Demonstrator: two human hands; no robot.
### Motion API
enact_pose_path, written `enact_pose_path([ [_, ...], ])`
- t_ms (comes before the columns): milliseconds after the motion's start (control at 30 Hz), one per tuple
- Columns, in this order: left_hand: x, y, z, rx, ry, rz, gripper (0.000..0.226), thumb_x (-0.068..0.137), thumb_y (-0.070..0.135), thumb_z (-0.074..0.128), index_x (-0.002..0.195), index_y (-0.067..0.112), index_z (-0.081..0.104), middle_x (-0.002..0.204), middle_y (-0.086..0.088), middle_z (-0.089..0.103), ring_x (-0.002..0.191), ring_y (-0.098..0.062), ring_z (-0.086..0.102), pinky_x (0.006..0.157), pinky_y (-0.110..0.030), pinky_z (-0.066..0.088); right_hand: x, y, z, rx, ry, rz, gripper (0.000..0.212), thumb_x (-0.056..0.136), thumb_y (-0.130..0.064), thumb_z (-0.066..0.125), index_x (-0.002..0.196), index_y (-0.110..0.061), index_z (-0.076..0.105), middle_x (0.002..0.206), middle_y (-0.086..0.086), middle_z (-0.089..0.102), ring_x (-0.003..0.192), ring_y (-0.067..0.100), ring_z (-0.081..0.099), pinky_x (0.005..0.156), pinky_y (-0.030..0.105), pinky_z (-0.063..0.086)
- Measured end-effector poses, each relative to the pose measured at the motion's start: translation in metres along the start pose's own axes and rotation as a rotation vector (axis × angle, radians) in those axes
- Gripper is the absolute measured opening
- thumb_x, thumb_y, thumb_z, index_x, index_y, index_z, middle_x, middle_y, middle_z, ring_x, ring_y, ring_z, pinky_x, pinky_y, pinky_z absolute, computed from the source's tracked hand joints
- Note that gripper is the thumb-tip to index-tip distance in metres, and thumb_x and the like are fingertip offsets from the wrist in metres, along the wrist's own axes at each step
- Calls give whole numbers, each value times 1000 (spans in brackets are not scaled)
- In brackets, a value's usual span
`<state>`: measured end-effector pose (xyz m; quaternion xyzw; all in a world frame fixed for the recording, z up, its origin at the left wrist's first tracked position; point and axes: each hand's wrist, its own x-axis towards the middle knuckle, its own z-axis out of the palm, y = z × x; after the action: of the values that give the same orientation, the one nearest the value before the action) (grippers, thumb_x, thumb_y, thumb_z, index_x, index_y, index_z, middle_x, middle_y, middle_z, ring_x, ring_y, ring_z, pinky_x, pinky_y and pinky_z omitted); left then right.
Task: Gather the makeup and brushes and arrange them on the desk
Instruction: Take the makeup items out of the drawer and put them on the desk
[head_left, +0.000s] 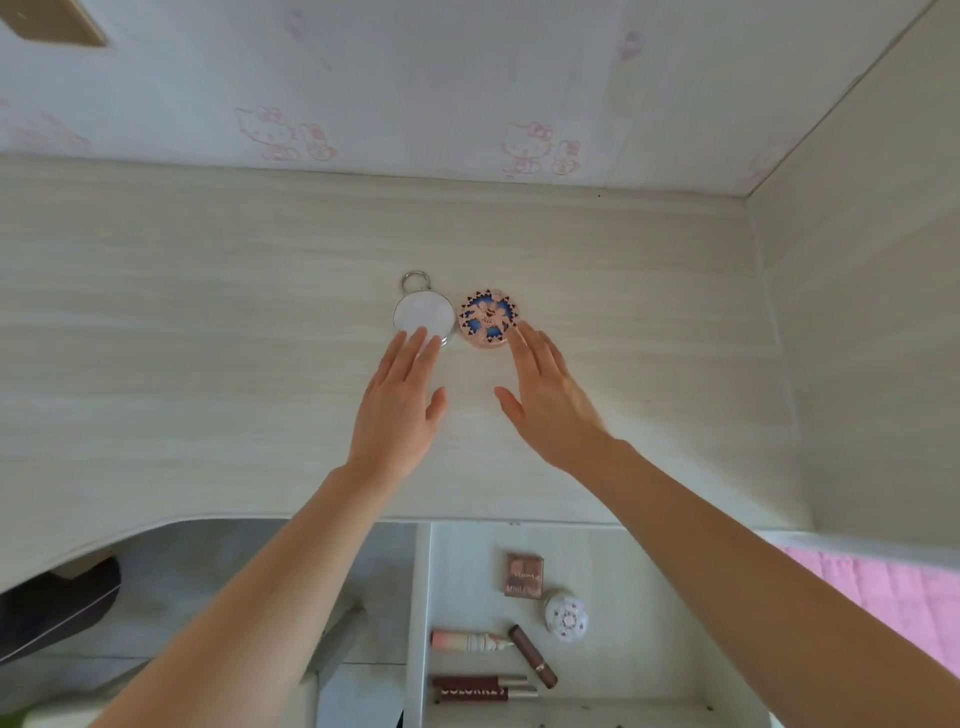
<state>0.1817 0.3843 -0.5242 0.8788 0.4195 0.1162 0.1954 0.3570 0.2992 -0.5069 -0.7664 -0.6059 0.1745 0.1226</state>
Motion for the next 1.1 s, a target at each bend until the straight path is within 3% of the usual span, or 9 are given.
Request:
enact_pose_path([
  [133,-48,16,0,-70,70,22,46,91,9,58,136,5,50,139,-10,52,135,-29,40,105,-40,42,-57,-4,4,-24,41,-3,63,96,-26,52,147,-2,24,152,15,29,143,32,22,114,40,30],
  [300,-108,35,12,-118,58,105,38,93,16,47,128,6,57,130,-6,59,128,-23,46,103,-33,42,-129,-5,20,-9,70,-11,55,92,-20,58,140,0,39,139,15,46,133,32,40,106,42,42],
  [567,-186,65,46,-147,-51,52,30,87,8,60,116,8,65,115,-2,64,114,-18,56,90,-34,53,-226,9,54,33,14,46,47,91,-18,60,134,-5,47,130,9,54,124,25,49,97,38,49],
  [900,-206,80,132,-126,-344,-200,37,96,21,51,132,13,52,130,-4,55,125,-22,44,95,-34,47,-266,62,116,109,-335,350,51,98,-30,47,144,-12,32,140,8,44,126,27,42,102,35,42],
  [1100,-196,76,178,-91,-378,-365,51,95,27,53,141,11,39,140,-9,43,127,-29,40,96,-39,46,-256,74,149,210,-368,514,55,97,-37,48,143,-12,31,140,9,41,124,29,43,96,38,44],
])
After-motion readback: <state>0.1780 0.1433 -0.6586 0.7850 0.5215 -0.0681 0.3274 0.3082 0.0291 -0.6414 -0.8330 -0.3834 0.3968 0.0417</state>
